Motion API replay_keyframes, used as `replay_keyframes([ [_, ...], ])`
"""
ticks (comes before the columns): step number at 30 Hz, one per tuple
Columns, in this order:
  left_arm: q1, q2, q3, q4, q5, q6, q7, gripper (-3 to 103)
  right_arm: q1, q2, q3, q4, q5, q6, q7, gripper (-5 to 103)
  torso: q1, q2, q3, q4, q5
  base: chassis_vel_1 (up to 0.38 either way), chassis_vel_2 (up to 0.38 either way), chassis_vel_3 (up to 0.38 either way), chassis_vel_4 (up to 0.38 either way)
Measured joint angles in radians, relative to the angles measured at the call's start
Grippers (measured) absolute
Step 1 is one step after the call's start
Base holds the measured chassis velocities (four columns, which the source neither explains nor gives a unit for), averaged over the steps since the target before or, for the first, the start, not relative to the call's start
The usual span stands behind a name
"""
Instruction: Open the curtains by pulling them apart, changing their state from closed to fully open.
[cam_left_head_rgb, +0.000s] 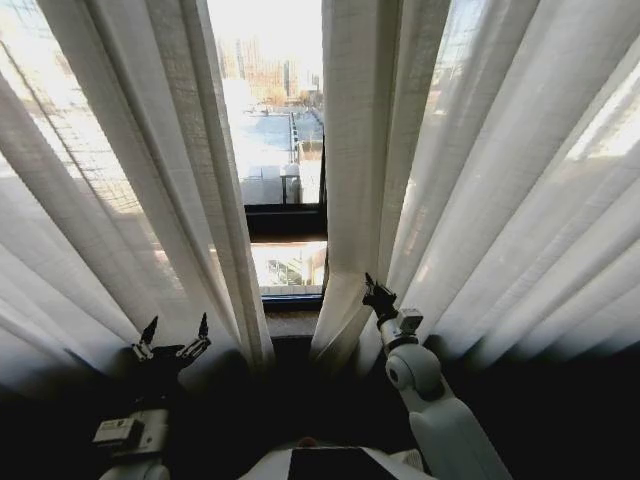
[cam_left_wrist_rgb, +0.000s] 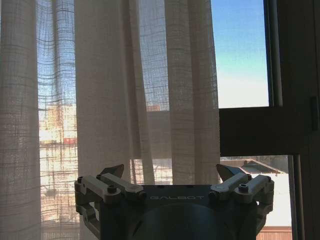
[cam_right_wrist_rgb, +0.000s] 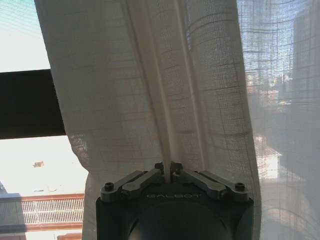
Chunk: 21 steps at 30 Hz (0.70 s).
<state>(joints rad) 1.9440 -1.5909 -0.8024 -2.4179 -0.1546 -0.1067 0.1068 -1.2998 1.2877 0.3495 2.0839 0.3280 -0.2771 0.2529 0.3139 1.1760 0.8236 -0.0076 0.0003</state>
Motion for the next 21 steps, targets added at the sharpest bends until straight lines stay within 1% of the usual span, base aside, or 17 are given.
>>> replay_keyframes([
  [7, 0.002, 0.000, -0.001, 0.002, 0.000, -0.004, 0.000, 100, 0.001, 0.001, -0.001, -0.001, 0.001, 0.001, -0.001, 0, 0.000, 0.000, 0.000, 0.0003, -0.0003, -0.371, -0.358, 0.364, 0.378],
  [9, 0.002, 0.000, 0.001, 0.002, 0.001, -0.005, 0.000, 100, 0.000, 0.000, 0.001, -0.001, 0.001, 0.001, -0.001, 0, 0.000, 0.000, 0.000, -0.0002, 0.0006, -0.329, -0.378, 0.313, 0.327],
  [12, 0.003, 0.000, 0.005, 0.003, 0.003, -0.005, 0.000, 100, -0.001, -0.003, 0.008, -0.002, 0.002, 0.002, -0.002, 0, 0.000, 0.000, 0.000, -0.0001, -0.0001, -0.359, -0.385, 0.347, 0.369],
  [16, 0.003, 0.000, 0.005, 0.004, 0.003, -0.005, 0.000, 100, 0.000, -0.004, 0.013, -0.003, 0.005, 0.003, -0.003, 0, 0.000, 0.000, 0.000, 0.0003, -0.0003, -0.356, -0.348, 0.374, 0.346],
  [20, 0.003, 0.000, 0.005, 0.004, 0.005, -0.005, 0.000, 100, 0.001, -0.004, 0.019, -0.006, 0.005, 0.004, -0.004, 0, 0.000, 0.000, 0.000, -0.0001, 0.0003, -0.355, -0.324, 0.351, 0.327],
  [21, 0.002, -0.001, 0.006, 0.004, 0.005, -0.005, 0.000, 100, 0.003, -0.004, 0.021, -0.009, 0.006, 0.004, -0.004, 0, 0.000, 0.000, 0.000, 0.0000, -0.0002, -0.365, -0.364, 0.372, 0.361],
])
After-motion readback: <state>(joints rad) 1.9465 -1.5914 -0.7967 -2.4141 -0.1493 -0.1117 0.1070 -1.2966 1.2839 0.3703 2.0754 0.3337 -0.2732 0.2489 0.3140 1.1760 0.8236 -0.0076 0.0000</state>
